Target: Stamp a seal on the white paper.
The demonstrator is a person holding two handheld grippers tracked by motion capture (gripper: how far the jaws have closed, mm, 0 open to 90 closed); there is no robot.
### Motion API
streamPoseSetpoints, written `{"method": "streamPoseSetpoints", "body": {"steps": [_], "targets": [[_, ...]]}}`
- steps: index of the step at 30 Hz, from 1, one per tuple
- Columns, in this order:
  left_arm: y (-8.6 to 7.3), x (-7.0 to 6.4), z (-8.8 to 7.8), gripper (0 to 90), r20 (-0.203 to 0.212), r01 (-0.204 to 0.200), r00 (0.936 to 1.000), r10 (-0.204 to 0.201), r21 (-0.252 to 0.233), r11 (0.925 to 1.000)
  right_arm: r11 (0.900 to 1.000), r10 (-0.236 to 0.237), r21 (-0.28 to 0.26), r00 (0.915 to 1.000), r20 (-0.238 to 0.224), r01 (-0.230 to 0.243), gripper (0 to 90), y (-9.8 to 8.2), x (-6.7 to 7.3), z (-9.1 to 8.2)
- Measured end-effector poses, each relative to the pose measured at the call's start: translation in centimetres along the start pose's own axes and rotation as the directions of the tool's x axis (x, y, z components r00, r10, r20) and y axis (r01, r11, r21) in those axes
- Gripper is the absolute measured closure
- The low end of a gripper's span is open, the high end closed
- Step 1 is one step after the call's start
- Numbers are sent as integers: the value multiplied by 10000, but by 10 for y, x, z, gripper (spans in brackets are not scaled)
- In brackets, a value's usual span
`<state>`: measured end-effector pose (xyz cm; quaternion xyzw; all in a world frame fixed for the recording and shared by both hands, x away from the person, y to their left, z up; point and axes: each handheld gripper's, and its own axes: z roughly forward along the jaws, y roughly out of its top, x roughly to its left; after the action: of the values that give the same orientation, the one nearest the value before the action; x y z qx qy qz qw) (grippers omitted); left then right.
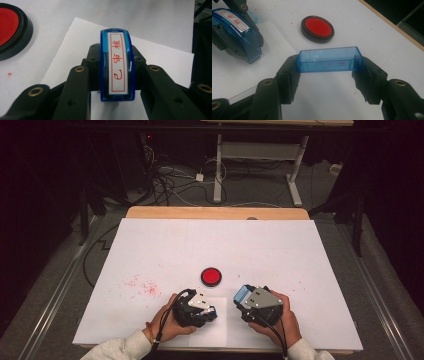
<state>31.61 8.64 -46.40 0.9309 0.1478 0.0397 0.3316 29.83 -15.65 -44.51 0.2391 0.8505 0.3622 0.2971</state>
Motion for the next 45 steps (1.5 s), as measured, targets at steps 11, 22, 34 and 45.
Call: {"method": "streamPoseSetpoints", "body": {"steps": [11, 22, 34, 45], "targets": [[0, 0, 0, 678, 6, 37, 10000, -37, 16, 10000, 10000, -1, 4, 10000, -5, 1, 408, 0, 0, 0], [1, 0, 0, 677, 5, 44, 10000, -44, 90, 9999, 10000, 4, 20, 10000, -9, -4, 408, -1, 0, 0], [-2, 6, -2, 677, 384, 690, 9969, -681, -242, 9973, 10000, 8, 3, 10000, -4, -8, 409, -1, 0, -1], [-4, 30, -40, 678, 1289, 2303, 9701, -2058, -2201, 9479, 9999, 148, -51, 9999, 46, -148, 409, -1, -5, -1]]}}
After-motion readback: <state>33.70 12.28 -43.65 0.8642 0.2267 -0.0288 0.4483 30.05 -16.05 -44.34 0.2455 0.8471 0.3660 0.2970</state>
